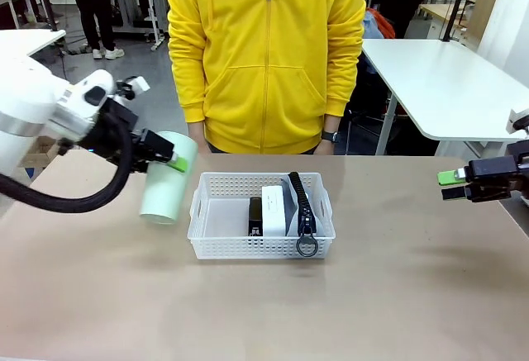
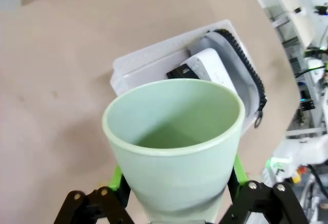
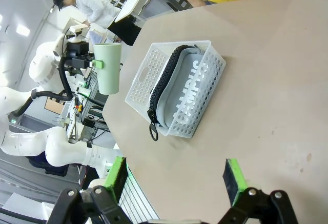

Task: Efficiently arrange items inside the basket to fit them all.
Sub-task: Pick up the Reusable plastic cup and place it inside the Organizing basket.

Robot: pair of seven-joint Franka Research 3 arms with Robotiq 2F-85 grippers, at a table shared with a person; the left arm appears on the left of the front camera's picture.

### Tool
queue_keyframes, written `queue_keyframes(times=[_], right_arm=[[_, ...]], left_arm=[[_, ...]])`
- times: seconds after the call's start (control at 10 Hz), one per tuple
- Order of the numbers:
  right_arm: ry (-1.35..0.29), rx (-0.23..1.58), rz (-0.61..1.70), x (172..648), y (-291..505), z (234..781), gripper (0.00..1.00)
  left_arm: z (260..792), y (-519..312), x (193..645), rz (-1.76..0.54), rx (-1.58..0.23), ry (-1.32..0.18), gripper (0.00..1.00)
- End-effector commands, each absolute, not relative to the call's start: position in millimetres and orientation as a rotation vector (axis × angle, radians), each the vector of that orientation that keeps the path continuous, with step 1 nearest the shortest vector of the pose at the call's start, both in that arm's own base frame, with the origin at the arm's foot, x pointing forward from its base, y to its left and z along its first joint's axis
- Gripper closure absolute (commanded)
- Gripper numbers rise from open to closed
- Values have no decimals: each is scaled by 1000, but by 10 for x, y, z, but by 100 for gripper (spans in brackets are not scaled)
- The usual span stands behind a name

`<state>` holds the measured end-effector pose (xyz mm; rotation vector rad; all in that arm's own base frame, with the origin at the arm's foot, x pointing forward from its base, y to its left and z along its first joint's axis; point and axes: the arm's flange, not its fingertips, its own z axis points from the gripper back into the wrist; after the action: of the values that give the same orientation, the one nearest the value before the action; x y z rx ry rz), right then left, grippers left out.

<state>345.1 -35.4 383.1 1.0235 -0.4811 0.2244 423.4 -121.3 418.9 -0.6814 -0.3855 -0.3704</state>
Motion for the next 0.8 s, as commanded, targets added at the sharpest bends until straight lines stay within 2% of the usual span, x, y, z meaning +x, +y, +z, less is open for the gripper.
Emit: queue_keyframes(times=[0.0,0.3,0.7], right_arm=[[-471,1025,211,3447,-349,3858,0],[-471,1025,211,3447,-349,3858,0],[-471,1025,211,3447,-349,3858,0]], left_arm=[[4271,-1503,4473,-311,-640,-331,12],[4302,-2054,4780,-286,-554,-219,12],[3984,-2273,4897,-211,-454,-86,12]])
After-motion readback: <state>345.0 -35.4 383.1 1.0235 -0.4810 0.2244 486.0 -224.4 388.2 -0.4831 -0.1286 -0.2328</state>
